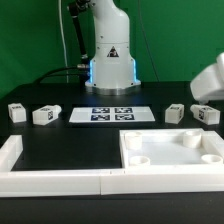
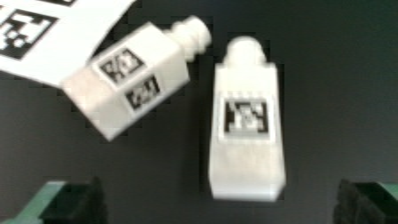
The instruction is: Assemble square table
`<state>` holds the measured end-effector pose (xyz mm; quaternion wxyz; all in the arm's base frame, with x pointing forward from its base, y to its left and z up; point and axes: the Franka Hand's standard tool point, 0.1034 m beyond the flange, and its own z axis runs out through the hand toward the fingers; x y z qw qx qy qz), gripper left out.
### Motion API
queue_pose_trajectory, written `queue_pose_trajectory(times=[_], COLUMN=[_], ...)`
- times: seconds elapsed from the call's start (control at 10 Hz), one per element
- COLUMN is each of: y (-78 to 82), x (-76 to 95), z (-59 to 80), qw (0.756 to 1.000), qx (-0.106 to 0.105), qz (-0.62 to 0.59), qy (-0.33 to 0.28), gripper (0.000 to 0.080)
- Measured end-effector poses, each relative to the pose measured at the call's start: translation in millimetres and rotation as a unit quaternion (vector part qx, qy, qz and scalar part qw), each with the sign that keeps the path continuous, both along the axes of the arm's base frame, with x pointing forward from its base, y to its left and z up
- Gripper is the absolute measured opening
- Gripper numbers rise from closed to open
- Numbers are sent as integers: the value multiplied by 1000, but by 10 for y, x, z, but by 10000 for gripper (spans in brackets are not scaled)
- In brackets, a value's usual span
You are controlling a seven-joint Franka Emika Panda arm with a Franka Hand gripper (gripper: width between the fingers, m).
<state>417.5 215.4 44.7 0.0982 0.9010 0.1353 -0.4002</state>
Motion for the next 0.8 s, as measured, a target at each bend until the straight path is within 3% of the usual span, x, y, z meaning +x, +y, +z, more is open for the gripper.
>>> queue_pose_trajectory(times=[0.4, 0.8], y=[-15, 78], x=[-27, -284], z=[-13, -311], qw=[1000, 998], qx=[-2, -8], qz=[1, -35], qy=[2, 51], gripper=[649, 649])
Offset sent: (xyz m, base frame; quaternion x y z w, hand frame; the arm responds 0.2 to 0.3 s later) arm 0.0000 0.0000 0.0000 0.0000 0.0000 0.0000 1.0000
